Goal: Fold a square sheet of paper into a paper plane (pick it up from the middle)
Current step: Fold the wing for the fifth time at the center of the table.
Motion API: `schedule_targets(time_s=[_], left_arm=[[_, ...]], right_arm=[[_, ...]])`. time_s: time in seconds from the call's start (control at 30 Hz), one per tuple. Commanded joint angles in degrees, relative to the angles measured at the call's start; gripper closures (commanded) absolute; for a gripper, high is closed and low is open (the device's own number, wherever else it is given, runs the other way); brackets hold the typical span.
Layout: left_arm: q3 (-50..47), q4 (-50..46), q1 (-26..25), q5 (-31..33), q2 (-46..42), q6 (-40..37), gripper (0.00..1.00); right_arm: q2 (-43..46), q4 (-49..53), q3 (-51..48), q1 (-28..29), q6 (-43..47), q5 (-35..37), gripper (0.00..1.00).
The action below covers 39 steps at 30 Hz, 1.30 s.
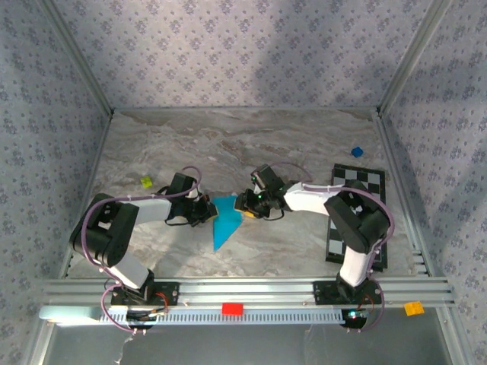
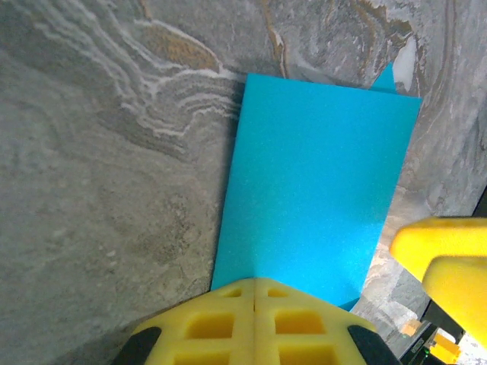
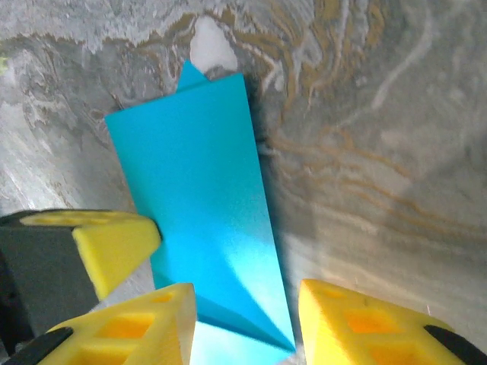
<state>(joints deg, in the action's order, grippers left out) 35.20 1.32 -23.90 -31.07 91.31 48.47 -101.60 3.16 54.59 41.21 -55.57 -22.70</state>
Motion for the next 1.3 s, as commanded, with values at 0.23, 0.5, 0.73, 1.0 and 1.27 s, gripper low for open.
schedule_targets(time_s=[0.23,0.5,0.73,1.0,1.27], left_arm=[[0.4,-2.7,0.0,1.0,1.8,-0.6,1.0],[0.4,-2.7,0.0,0.8,1.9,-0.7,1.0],[0.5,-3.0,0.0,0.9,1.6,-0.7,1.0],[0.4,-2.8,0.0,0.9,1.9,-0.7,1.0],[0.4,-2.7,0.0,0.7,2.0,-0.8,1.0]], right_arm=[[1.3,0.0,-3.7,2.2,-2.8,-0.5,0.59],[-0.6,-8.7,-3.6,2.4,-5.9,-3.7,0.65],[0.9,-3.5,-2.8,1.9,-4.1,-0.8,0.64],[2.4,-0.8,-5.2,1.7,-3.5,1.4,0.62],[-1.2,-10.5,-4.7,2.4,-5.6,-5.0,0.64]])
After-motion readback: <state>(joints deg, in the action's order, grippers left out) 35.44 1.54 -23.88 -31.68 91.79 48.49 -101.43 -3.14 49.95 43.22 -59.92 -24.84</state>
